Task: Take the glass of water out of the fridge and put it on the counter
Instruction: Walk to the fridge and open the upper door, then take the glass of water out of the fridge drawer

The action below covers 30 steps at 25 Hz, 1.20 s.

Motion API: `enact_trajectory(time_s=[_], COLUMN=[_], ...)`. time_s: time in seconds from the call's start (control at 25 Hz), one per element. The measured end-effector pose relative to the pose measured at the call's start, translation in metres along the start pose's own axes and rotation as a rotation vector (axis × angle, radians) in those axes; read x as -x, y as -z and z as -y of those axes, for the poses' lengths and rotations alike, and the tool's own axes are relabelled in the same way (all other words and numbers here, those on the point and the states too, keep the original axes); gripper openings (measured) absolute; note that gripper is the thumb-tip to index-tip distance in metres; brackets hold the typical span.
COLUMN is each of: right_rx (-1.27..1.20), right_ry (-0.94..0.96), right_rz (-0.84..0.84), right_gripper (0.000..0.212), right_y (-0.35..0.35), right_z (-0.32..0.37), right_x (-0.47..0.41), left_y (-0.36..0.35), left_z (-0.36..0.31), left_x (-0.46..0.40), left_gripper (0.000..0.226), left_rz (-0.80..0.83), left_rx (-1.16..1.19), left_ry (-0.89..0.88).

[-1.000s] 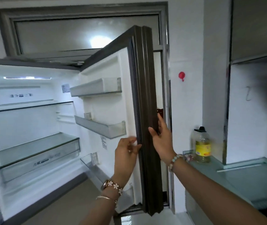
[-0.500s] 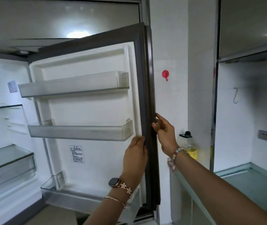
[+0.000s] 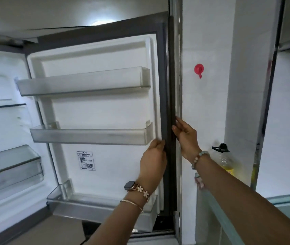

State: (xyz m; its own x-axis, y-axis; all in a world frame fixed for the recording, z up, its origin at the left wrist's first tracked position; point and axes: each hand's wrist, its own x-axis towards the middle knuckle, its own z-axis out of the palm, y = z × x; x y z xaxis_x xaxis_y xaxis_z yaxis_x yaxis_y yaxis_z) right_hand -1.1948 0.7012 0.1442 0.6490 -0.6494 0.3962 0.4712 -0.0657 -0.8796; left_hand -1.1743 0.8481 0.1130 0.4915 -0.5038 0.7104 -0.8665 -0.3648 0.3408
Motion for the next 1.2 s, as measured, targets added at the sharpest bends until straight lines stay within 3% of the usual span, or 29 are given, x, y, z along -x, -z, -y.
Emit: enact_trajectory(time_s=[0.2,0.36,0.48,0.6,0.68,0.76,0.92,1.04,1.2], right_rx=[0.053,0.129,0.131,0.071,-0.003,-0.09,-0.31,-0.291,-0.314], right_ry=[0.022,0.123,0.423,0.743,0.811,0.696,0.024,-0.431,-0.696], right_rz=[0.074,-0.045,-0.036,0.167,0.286,0.41,0.658,0.763,0.85], right_gripper=[0.051,0.046,0.038,0.037,0.035,0.033,0.023,0.024,0.032], right_y=[0.008,0.002,-0.019,-0.064,-0.107,-0.149,-0.243,-0.307,-0.376], right_z=[-0.001,0.01,0.034,0.054,0.057,0.05,0.013,-0.029,-0.073], right_x=[-0.006,0.02,0.055,0.091,0.117,0.14,0.183,0.202,0.221], left_y=[0.008,0.03,0.065,0.121,0.165,0.207,0.297,0.351,0.404], left_z=[-0.001,0.005,0.021,0.046,0.062,0.077,0.119,0.158,0.219], left_x=[0.012,0.035,0.055,0.08,0.102,0.124,0.185,0.227,0.267], left_gripper=[0.029,0.02,0.017,0.019,0.021,0.021,0.029,0.033,0.041], left_rz=[-0.053,-0.088,-0.104,-0.135,-0.194,-0.286,-0.486,-0.555,-0.663], left_rx=[0.156,0.318,0.422,0.409,0.4,0.436,0.59,0.721,0.843], left_ry=[0.077,0.34,0.543,0.674,0.746,0.803,0.898,0.987,1.012])
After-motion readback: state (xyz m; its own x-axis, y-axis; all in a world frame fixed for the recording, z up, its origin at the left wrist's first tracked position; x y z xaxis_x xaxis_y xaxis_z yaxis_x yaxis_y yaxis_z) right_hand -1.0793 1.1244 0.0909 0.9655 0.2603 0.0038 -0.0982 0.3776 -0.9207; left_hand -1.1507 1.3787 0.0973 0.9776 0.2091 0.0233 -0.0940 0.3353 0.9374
